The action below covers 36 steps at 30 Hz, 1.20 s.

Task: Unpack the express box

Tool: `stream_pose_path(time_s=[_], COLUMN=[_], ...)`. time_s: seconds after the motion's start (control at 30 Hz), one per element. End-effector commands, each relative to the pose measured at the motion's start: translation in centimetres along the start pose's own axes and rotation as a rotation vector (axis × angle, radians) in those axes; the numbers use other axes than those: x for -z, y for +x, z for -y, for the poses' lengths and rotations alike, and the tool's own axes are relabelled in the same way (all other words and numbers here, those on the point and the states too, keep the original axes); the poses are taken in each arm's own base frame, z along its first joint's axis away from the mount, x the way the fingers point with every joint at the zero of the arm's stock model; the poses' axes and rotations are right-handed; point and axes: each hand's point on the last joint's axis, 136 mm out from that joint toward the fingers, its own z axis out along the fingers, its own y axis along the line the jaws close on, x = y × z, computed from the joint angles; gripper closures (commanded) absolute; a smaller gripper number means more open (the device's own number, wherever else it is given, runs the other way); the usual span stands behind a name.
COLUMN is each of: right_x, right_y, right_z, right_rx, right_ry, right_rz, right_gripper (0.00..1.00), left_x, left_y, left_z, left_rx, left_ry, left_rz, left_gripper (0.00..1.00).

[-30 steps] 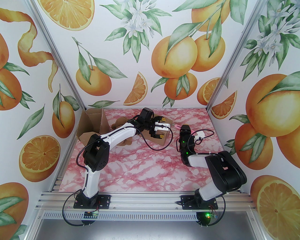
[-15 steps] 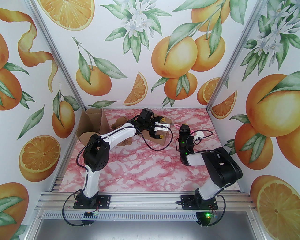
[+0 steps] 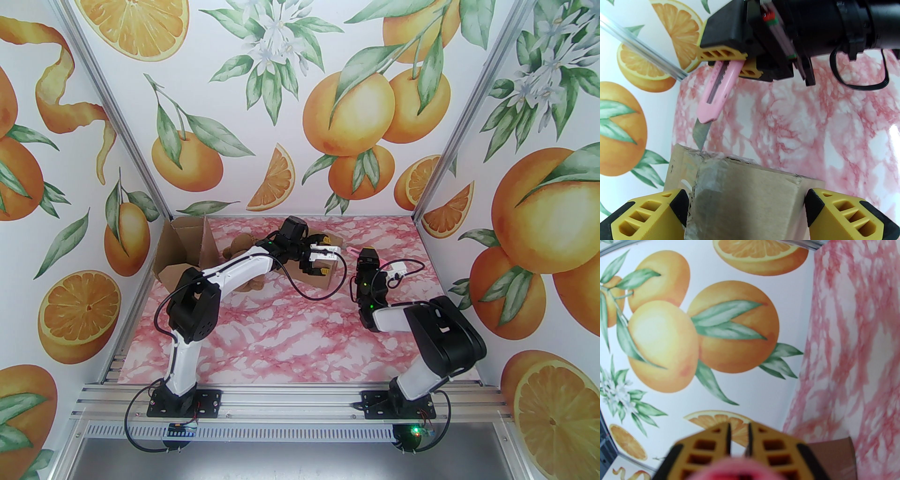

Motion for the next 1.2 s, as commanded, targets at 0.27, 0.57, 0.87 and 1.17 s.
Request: stream_pose_path(time_s=[0.27,0.57,0.87,1.17], right_x=[-1.5,-1.9,-1.8,-0.5], right_y=[0.3,0.6,1.0,1.8], right_z=[-0.6,0.3,1.2,1.6], right_rx=[0.023,0.022,0.024,0.034], right_ry=[-0.001,0.009,0.029,0.067], right_rz=[-0.016,-0.017,-0.03,-0.058], right_gripper=[1.0,1.0,1.0,1.0], left_x=[-0.2,-0.2,-0.1,-0.5], left_y=[0.1,0.2,0.6,0.9], left_z=[0.4,0.4,0.1,-1.9], left_rx=[0.048,0.053,0.058,0.096], left_ry=[0.043,0.043,0.033,-0.062], left_rz=[0.067,0.064,0.058,0.035], left_gripper=[0.24,0.23,0.23,0.25])
